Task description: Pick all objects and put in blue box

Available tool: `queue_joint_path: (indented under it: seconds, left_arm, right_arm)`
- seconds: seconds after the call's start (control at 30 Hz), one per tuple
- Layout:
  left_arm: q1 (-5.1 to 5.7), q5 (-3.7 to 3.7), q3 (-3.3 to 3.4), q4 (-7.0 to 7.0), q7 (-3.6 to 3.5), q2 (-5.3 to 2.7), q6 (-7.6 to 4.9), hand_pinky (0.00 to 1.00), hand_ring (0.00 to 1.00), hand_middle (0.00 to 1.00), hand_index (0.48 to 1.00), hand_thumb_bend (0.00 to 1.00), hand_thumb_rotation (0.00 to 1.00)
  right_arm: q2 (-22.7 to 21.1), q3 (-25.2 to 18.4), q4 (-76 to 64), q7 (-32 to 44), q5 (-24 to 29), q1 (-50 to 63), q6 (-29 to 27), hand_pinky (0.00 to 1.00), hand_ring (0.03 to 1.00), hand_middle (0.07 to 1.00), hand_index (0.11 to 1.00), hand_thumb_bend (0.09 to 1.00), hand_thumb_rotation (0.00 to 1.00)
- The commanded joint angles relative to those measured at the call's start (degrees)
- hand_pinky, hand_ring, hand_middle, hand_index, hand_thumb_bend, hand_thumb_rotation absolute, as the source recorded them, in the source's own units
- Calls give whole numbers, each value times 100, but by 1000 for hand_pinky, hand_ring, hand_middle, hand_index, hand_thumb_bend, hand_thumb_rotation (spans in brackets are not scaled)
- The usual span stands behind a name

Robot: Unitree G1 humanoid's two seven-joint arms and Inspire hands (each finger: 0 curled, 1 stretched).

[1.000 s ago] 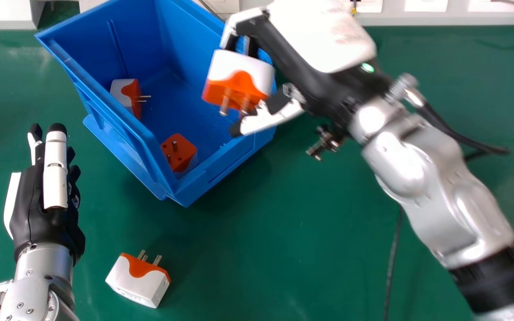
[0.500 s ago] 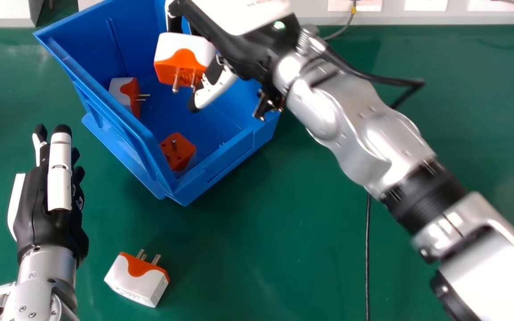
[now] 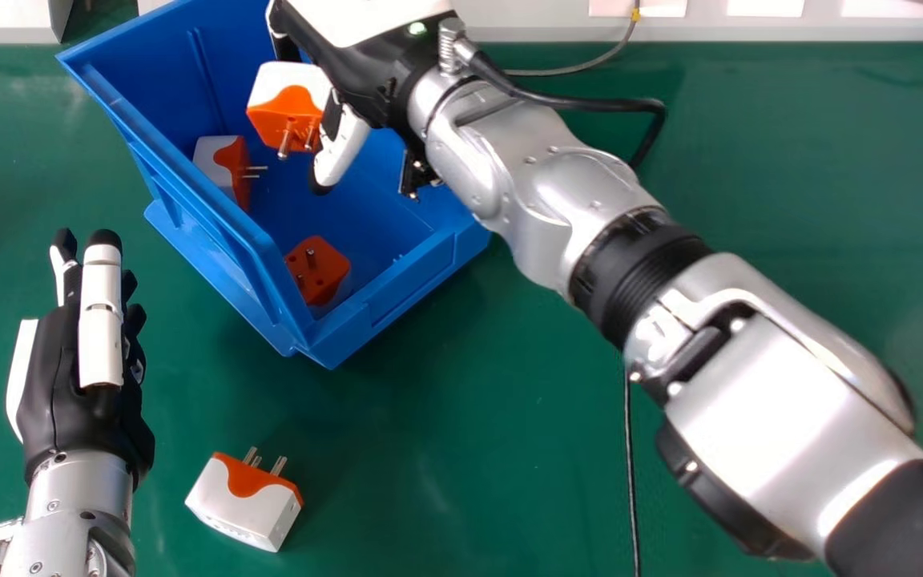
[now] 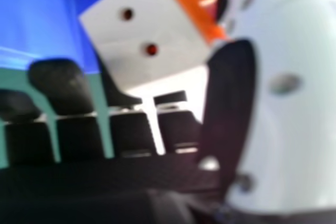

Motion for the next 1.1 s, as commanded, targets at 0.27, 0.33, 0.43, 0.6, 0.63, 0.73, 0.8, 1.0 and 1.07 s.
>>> queue_joint_path:
  seconds: [0.27, 0.33, 0.43, 0.6, 0.63, 0.73, 0.8, 1.0, 1.07]
  left_arm:
    - [156, 87, -140, -418, 68, -104, -8, 1000, 985, 986, 995, 299, 943]
    - [152, 105, -159, -438, 75, -124, -4, 1000, 984, 984, 994, 299, 943]
    - [151, 135, -192, -459, 96, -133, 0, 1000, 982, 982, 993, 299, 943]
    - [189, 184, -269, -523, 138, -161, 6, 1000, 980, 980, 992, 299, 944]
    - [187, 188, -276, -522, 140, -169, 5, 1000, 980, 980, 992, 299, 944]
    - [176, 191, -286, -523, 148, -185, 16, 999, 980, 979, 992, 298, 944]
    - [167, 186, -290, -530, 158, -194, 36, 999, 979, 979, 992, 296, 944]
    - [162, 197, -333, -587, 202, -228, 113, 994, 976, 978, 992, 292, 945]
    - [152, 201, -349, -609, 219, -236, 146, 994, 976, 978, 992, 292, 945]
  right_arm:
    - [150, 510, 255, -112, -132, -214, 172, 106, 158, 251, 482, 511, 122]
    - [156, 629, 282, -80, -190, -174, 192, 101, 154, 246, 482, 513, 122]
    - [148, 756, 294, -55, -220, -109, 169, 92, 145, 237, 482, 516, 121]
    - [100, 890, 281, -35, -225, 11, 111, 90, 140, 226, 480, 518, 120]
    - [90, 904, 278, -29, -216, 25, 107, 90, 140, 226, 480, 518, 120]
    - [67, 936, 263, -18, -202, 53, 114, 69, 122, 202, 476, 520, 120]
    - [73, 952, 267, -36, -200, 74, 132, 63, 114, 191, 475, 520, 120]
    - [103, 777, 235, -201, -2, 176, 159, 51, 97, 170, 472, 521, 119]
    - [116, 490, 211, -321, 290, 291, 115, 51, 97, 170, 472, 521, 119]
